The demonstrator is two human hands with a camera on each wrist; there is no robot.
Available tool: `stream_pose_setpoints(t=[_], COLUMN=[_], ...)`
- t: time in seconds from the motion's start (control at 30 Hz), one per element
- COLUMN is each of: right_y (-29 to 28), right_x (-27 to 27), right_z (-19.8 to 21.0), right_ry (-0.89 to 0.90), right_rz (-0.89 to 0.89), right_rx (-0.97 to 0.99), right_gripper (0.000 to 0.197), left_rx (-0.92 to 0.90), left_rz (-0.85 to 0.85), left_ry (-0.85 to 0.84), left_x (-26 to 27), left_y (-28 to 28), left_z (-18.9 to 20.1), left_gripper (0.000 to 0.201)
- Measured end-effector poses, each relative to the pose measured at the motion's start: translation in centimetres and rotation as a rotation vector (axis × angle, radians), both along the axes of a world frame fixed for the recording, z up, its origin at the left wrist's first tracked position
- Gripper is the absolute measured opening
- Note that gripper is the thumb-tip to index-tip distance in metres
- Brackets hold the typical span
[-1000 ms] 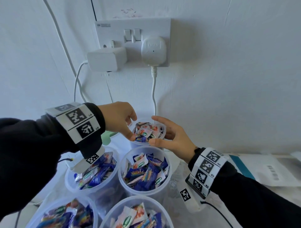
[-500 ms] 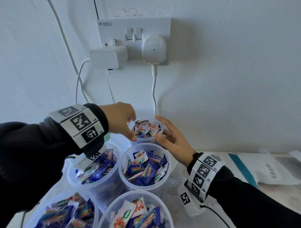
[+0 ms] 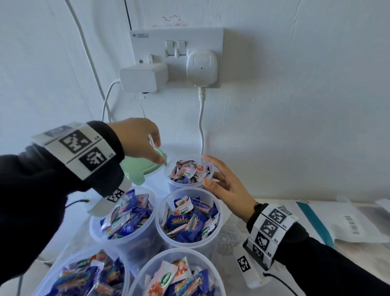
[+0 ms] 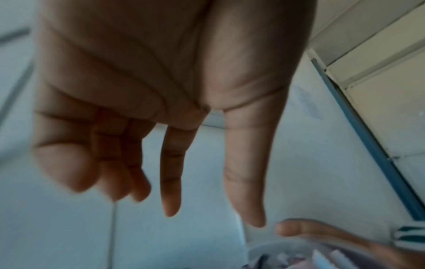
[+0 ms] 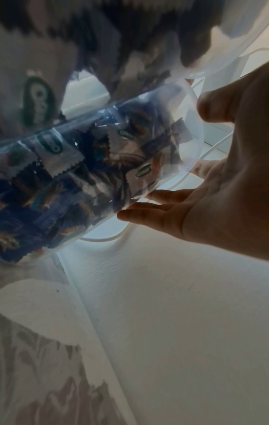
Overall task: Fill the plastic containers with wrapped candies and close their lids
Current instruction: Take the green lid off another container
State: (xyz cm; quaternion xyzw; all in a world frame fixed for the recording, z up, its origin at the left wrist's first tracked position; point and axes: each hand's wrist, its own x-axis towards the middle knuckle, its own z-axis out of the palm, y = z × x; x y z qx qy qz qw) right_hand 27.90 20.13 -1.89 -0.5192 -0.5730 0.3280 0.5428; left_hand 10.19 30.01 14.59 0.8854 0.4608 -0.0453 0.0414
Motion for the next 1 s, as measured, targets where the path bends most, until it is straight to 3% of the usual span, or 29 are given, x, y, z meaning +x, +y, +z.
stream_pose_setpoints(t=[0.17,0.27,0.4,0.67,1.0], right_y=[-0.5,-0.7,-1.0,-1.0,-2.5], right_x=[-0.3,-0.4,-0.4,-0.5,-0.3], right_z=[0.5,0.6,0.8,0.8,1.8], right_ry=[0.042,0.054,0.084,0.047,-0.068], right_rz=[0.036,0.04,0.04,0.02,-0.009], right_rx=[-0.007,-0.018,-0.03,-0.049,-0.007], right_gripper=[0.055,0.049,0.043,0.048,0.047], left_rx=[-0.109,-0.176,-0.167,-0.117,0.152], left_rz=[0.121,0.134,0.156,0.082,-0.132], left_ry=[0.28,0.384,0.363,0.147,-0.054], left_x=[-1.1,-1.1,-0.7,-1.6,-3.8], left_y=[1.5,2.2,2.2,1.4,-4.3], left_z=[-0.2,-1.3,-2.3,-1.5,2.5], left_gripper=[0.093,0.106,0.102,0.093,0.097])
